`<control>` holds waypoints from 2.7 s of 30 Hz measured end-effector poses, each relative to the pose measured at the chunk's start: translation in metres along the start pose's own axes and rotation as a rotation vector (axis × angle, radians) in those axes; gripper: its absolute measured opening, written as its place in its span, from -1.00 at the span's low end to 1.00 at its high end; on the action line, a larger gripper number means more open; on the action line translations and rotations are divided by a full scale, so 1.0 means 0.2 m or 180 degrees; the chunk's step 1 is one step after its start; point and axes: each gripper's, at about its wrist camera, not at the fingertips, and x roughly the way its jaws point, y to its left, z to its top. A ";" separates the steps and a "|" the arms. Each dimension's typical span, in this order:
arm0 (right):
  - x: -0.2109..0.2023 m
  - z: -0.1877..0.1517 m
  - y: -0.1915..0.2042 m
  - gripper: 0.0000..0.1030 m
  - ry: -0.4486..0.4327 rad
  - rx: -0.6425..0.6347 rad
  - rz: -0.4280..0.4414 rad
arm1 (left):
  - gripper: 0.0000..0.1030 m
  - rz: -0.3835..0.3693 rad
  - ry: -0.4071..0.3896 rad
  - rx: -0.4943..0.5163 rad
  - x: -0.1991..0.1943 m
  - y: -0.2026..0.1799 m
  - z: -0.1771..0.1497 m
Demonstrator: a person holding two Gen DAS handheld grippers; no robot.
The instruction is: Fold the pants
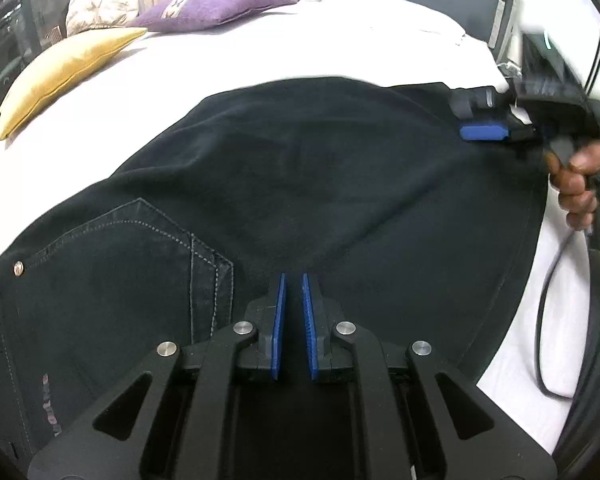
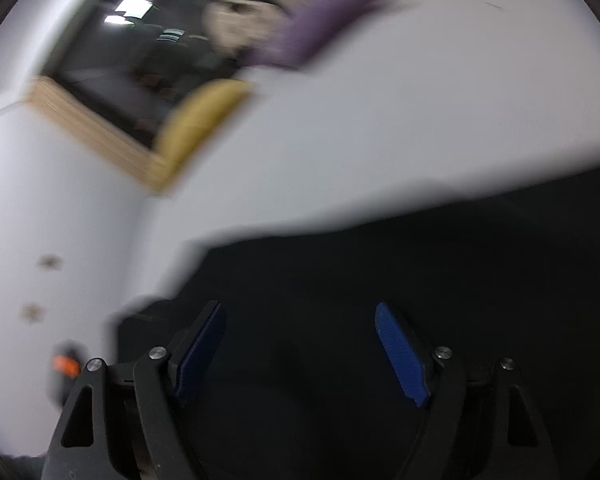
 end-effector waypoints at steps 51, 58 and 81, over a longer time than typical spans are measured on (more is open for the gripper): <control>-0.88 -0.31 -0.73 0.41 -0.1166 0.1763 -0.0799 | 0.92 0.0767 -0.0069 -0.1613 0.01 0.58 -0.01; -0.88 -0.27 -0.71 0.01 -0.1204 0.1768 -0.0851 | 0.92 0.0811 -0.0046 -0.1555 -0.02 0.54 -0.04; -0.93 -0.21 -0.50 -0.70 -0.1502 0.1368 -0.0993 | 0.92 0.0627 -0.0084 -0.1683 -0.09 0.58 -0.06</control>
